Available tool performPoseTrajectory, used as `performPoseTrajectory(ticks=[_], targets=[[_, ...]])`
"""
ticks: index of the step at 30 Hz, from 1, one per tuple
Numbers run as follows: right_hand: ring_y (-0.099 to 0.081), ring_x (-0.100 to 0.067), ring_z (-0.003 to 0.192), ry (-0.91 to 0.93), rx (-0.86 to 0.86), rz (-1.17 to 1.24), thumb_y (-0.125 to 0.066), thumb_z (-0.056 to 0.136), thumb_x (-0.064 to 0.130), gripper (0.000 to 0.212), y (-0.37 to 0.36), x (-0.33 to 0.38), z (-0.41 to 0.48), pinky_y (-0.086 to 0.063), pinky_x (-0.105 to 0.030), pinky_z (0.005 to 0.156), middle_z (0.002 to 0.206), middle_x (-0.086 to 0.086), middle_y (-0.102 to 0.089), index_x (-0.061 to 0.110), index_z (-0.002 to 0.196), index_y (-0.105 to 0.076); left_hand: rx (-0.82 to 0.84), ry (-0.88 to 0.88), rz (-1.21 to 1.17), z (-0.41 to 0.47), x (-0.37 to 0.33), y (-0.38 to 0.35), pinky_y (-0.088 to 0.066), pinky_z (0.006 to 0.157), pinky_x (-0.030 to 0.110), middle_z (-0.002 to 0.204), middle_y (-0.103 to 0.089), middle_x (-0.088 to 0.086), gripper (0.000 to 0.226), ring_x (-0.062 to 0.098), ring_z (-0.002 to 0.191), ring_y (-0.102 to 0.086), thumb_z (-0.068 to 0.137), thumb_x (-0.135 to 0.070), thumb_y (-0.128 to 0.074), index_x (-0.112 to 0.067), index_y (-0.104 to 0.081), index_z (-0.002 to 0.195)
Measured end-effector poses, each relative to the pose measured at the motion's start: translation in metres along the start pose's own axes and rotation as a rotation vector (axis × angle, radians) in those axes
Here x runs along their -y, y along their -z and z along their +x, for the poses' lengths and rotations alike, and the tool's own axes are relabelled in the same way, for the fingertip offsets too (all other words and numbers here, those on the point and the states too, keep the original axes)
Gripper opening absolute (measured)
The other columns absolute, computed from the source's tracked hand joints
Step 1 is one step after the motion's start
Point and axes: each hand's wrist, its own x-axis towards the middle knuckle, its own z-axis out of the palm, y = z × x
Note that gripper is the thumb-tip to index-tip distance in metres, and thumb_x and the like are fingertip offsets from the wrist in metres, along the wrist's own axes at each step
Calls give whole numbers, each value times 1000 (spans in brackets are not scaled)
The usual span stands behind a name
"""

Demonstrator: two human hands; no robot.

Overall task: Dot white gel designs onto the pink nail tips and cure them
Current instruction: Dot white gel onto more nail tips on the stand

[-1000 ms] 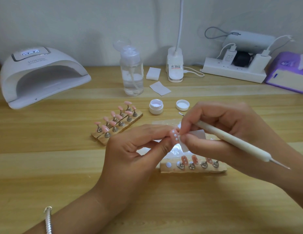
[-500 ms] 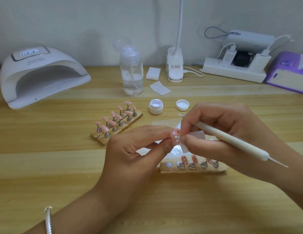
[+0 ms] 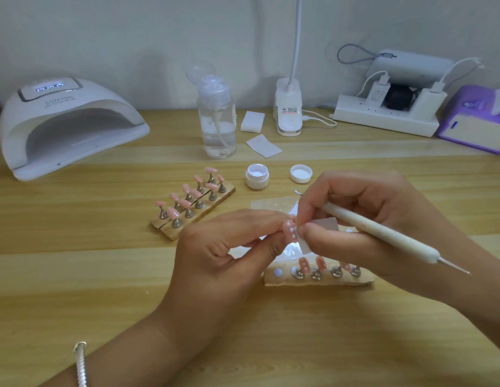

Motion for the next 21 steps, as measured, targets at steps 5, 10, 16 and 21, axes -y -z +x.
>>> performPoseTrajectory(ticks=[5, 10, 16, 21], targets=[[-58, -11, 48, -2, 2, 13, -74, 76, -2, 15, 1, -3, -1, -43, -15, 46, 60, -4, -65, 12, 74, -69, 6, 11, 7, 0, 0, 0, -56, 72, 25, 94, -76, -13, 16, 10, 86, -72, 84, -15, -71, -25, -76, 96], [-57, -15, 47, -19, -18, 41, -72, 73, 8, 6, -1, -6, -1, -43, -16, 46, 60, -3, -65, 14, 72, -68, 2, 7, 13, 0, 0, 0, -56, 72, 23, 93, -76, -12, 18, 8, 86, -72, 83, -11, -72, -23, -76, 95], [-58, -26, 48, -28, -40, 72, -72, 73, 11, 4, -2, -8, -2, -45, -19, 45, 62, -7, -66, 13, 72, -68, 16, -8, 33, -1, 1, 0, -55, 73, 22, 95, -76, -12, 16, 8, 88, -72, 83, -6, -73, -17, -78, 94], [-52, -7, 46, -36, -27, 57, -78, 78, 4, 15, 0, -13, -2, -41, -15, 46, 56, 2, -61, 14, 72, -68, 34, -16, 41, -1, 2, 0, -55, 73, 20, 94, -76, -11, 17, 6, 88, -72, 83, -4, -73, -15, -79, 94]])
